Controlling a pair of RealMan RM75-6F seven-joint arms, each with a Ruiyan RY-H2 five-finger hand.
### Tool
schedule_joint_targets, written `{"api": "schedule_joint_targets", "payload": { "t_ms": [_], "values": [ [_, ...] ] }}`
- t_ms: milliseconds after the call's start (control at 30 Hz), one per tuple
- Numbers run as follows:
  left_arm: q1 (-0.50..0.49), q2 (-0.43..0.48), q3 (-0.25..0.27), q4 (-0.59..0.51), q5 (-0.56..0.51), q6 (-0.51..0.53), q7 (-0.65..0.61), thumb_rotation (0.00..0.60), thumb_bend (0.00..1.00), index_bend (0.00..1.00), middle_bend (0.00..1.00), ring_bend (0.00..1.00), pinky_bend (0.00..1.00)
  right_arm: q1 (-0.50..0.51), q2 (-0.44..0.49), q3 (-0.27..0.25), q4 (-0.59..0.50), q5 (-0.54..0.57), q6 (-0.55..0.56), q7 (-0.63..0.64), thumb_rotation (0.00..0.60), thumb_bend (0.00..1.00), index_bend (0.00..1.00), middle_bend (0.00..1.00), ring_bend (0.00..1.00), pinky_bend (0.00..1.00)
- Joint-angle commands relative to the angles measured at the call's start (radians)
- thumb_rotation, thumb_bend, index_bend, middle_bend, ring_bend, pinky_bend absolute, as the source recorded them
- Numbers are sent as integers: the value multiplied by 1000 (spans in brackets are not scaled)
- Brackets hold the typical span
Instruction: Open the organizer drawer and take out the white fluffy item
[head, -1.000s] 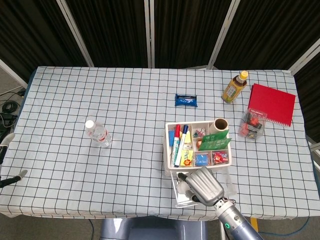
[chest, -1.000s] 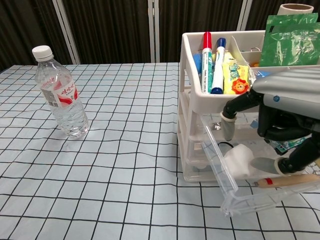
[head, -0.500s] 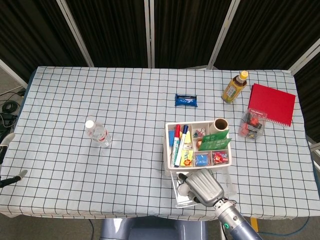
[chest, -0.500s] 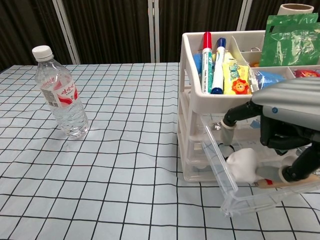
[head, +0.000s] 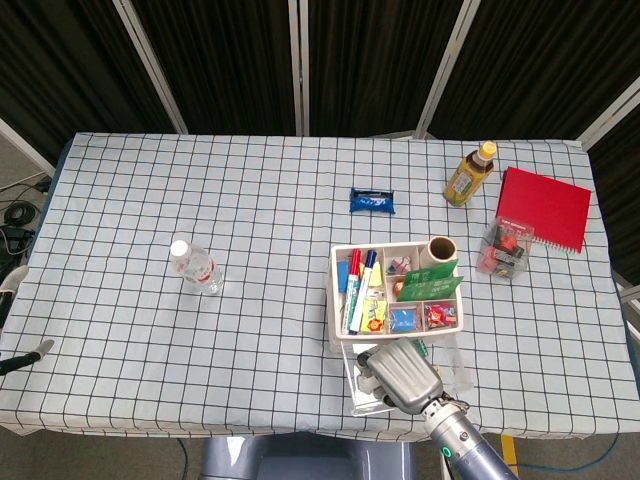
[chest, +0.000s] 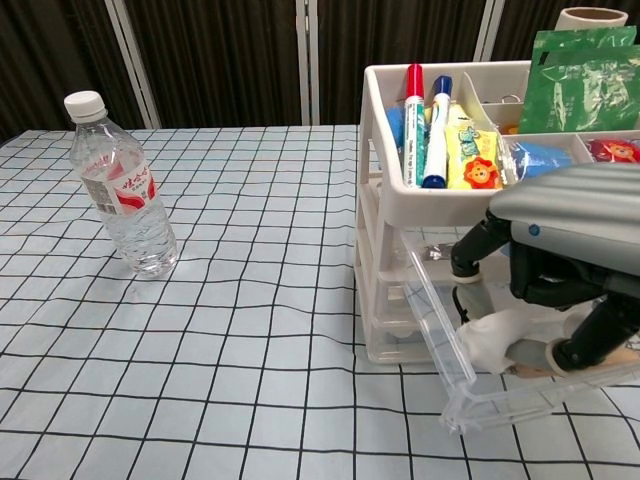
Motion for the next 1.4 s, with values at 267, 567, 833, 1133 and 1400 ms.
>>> {"api": "schedule_joint_targets", "payload": {
  "t_ms": [267, 567, 833, 1133, 1400],
  "values": [
    [0, 2, 0, 1, 0, -1, -5, 600, 122, 0, 0, 0, 0, 3, -3, -17, 2, -17, 9, 9, 600, 287, 626, 1000, 1000, 831],
    [0, 2, 0, 3, 0, -1, -7, 600, 122, 0, 0, 0, 0, -10, 13, -17, -16, -66, 50, 39, 600, 291, 631, 1000, 1000, 831],
    [2, 3, -1, 4, -1, 2, -11, 600, 122, 0, 0, 0, 0, -37, 74, -7, -48, -136, 100, 99, 600, 292, 628, 1000, 1000, 831],
    [3, 4, -1, 3, -1, 3, -12, 600, 122, 0, 0, 0, 0, -82, 174, 14, -66, -214, 168, 227, 600, 291, 627, 1000, 1000, 831],
    [1, 4, -1, 1, -4, -4, -5, 600, 122, 0, 0, 0, 0, -139, 294, 98, -40, -252, 299, 420, 600, 292, 630, 1000, 1000, 830]
  ]
}}
